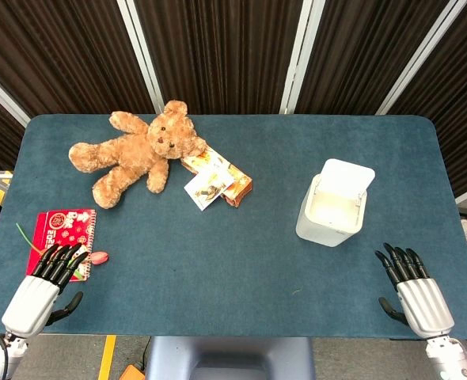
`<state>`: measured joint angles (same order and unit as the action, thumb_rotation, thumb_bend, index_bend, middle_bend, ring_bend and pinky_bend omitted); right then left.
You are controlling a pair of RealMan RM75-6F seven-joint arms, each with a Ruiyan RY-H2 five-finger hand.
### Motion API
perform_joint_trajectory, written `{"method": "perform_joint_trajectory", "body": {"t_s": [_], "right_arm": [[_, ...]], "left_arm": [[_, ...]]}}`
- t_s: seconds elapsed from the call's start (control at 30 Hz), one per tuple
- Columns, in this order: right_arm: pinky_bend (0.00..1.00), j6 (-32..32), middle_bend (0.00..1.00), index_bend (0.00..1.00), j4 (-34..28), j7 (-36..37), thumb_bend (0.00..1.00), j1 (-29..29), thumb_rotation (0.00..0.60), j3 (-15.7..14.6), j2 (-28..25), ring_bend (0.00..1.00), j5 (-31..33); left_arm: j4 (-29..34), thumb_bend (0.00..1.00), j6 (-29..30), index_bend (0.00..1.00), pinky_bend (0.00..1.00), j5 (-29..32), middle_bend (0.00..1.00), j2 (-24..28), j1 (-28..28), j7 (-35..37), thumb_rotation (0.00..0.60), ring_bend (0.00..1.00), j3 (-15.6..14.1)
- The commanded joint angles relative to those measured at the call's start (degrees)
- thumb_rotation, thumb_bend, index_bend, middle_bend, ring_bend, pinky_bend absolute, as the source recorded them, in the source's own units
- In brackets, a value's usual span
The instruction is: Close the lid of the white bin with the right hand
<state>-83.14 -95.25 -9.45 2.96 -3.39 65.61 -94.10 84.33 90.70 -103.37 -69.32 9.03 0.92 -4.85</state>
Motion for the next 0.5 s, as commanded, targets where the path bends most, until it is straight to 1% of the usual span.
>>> {"method": "perform_joint_trajectory", "body": {"t_s": [0.03,0.17,0.2,0.23,0.3,0.33,0.37,0.4,0.43,0.47,0.5], "right_arm": [[0.00,0.55,0.00,0.00,0.21,-0.03,0.36,0.28,0.600,0.44,0.30,0.00,0.74],[0.00,0.22,0.00,0.00,-0.15,0.67,0.36,0.87,0.600,1.73,0.97,0.00,1.16],[0.00,0.39,0.00,0.00,-1.14,0.74,0.36,1.62,0.600,2.88,0.76,0.00,1.65],[0.04,0.62,0.04,0.00,-2.07,0.46,0.36,2.40,0.600,4.16,0.47,0.01,2.39],[0.27,1.81,0.20,0.00,-4.91,-1.11,0.36,4.47,0.600,7.31,-0.64,0.15,4.76],[0.48,2.59,0.34,0.00,-6.59,-2.24,0.36,5.69,0.600,9.17,-1.27,0.31,6.36],[0.61,3.95,0.44,0.00,-8.82,-4.43,0.36,7.39,0.600,11.58,-2.20,0.44,8.84],[0.70,5.25,0.52,0.00,-10.50,-6.53,0.36,8.76,0.600,13.22,-3.08,0.54,10.76],[0.75,7.03,0.60,0.00,-12.79,-9.79,0.36,10.65,0.600,15.35,-4.31,0.63,13.56],[0.80,8.72,0.68,0.00,-14.64,-12.16,0.36,12.12,0.600,16.78,-5.27,0.69,16.14],[0.83,11.20,0.74,0.00,-17.07,-15.11,0.36,14.19,0.600,18.69,-6.68,0.75,20.33]], "left_arm": [[0.18,0.40,0.04,0.00,0.00,-0.03,0.00,0.09,-0.09,-0.04,0.600,0.00,-0.05],[0.38,0.40,0.56,0.00,0.00,-0.66,0.00,0.31,-0.18,0.37,0.600,0.00,-0.21],[0.38,0.40,0.58,0.00,0.00,-0.78,0.00,0.36,-0.14,0.52,0.600,0.00,-0.24],[0.40,0.40,0.54,0.00,0.00,-0.84,0.00,0.38,-0.06,0.73,0.600,0.00,-0.22],[0.34,0.40,0.33,0.00,0.00,-0.75,0.00,0.40,0.11,1.14,0.600,0.00,-0.13],[0.31,0.40,0.09,0.00,0.00,-0.56,0.00,0.42,0.20,1.31,0.600,0.00,-0.09],[0.33,0.40,-0.30,0.00,0.00,-0.25,0.00,0.47,0.29,1.55,0.600,0.00,-0.08],[0.42,0.40,-0.60,0.00,0.00,-0.03,0.00,0.55,0.37,1.82,0.600,0.00,-0.08],[0.53,0.40,-0.99,0.00,0.00,0.12,0.00,0.71,0.52,2.24,0.600,0.00,-0.15],[0.59,0.40,-1.26,0.00,0.00,0.20,0.00,0.84,0.62,2.51,0.600,0.00,-0.20],[0.63,0.40,-1.44,0.00,0.00,0.29,0.00,0.97,0.70,2.73,0.600,0.00,-0.21]]}}
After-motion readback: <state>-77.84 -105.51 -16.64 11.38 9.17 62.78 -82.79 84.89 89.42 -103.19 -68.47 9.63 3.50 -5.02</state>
